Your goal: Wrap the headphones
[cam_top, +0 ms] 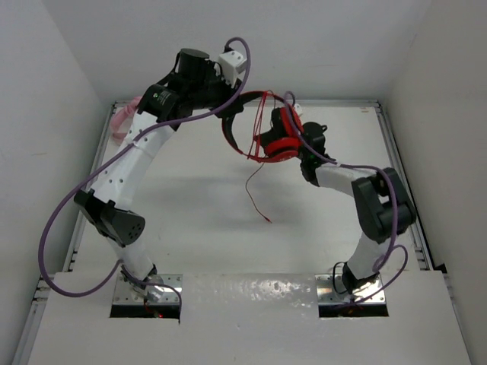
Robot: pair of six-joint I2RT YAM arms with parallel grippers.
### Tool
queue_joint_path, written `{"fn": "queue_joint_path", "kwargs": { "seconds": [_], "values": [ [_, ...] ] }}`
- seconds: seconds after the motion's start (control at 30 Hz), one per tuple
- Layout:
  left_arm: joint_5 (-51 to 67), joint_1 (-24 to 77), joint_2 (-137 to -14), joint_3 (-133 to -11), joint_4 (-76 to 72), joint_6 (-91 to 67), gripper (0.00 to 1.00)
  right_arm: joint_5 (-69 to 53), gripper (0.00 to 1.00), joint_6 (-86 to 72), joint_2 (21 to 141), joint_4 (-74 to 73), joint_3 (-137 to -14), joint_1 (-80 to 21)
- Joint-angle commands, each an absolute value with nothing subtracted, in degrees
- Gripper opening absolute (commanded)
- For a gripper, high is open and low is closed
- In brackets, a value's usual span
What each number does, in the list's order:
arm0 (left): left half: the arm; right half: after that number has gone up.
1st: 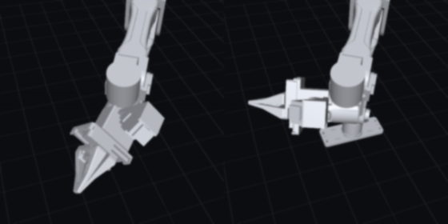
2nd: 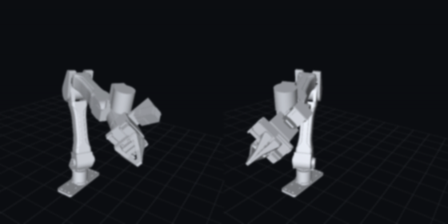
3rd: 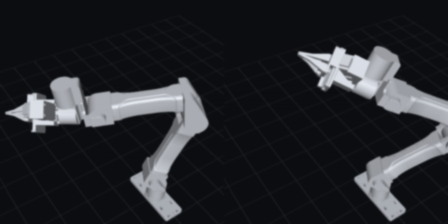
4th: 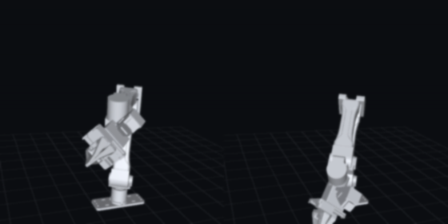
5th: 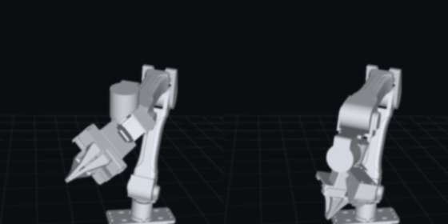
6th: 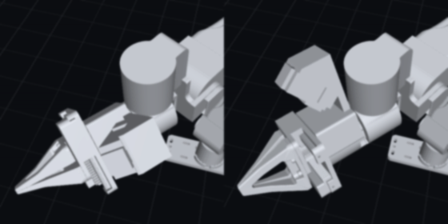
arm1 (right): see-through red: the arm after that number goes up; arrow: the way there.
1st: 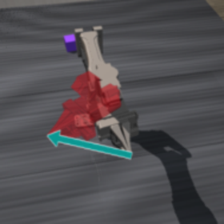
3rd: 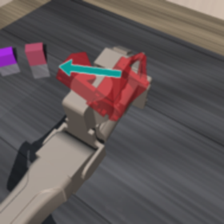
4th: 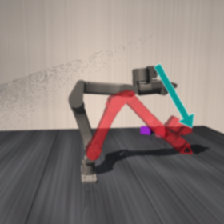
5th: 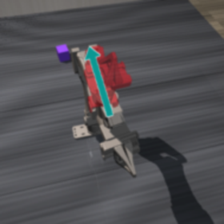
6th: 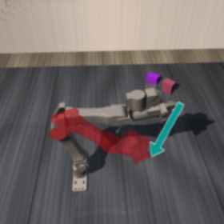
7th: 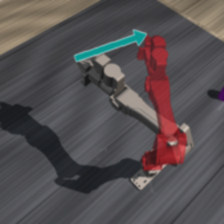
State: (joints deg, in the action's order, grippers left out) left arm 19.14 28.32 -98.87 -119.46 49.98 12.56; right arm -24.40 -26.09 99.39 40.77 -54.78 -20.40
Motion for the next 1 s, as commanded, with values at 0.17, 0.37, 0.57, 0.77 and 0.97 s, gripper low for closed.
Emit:
{"fn": "queue_joint_path", "kwargs": {
  "seconds": [0.17, 0.37, 0.57, 0.77, 0.97],
  "values": [
    [25.66, 28.3, -99.4, -124.63, 45.88, 3.25, 0.0, -25.31, 0.27, -49.05, 108.46, 64.35, -54.14, -22.85],
    [23.55, 27.86, -99.75, -126.03, 45.62, 1.5, 0.0, -21.8, 0.47, -43.86, 107.58, 58.45, -50.11, -24.61],
    [22.68, 26.98, -100.37, -128.14, 44.83, -2.37, 0.0, -17.75, 0.57, -42.45, 109.59, 56.25, -45.79, -25.14],
    [22.24, 26.72, -100.81, -129.46, 44.91, -2.02, 0.0, -17.41, 0.58, -40.18, 111.27, 52.66, -46.58, -27.59],
    [21.09, 25.49, -101.07, -129.64, 44.65, -4.04, 0.0, -12.76, 0.73, -35.25, 108.9, 47.55, -42.46, -30.06]
  ]
}}
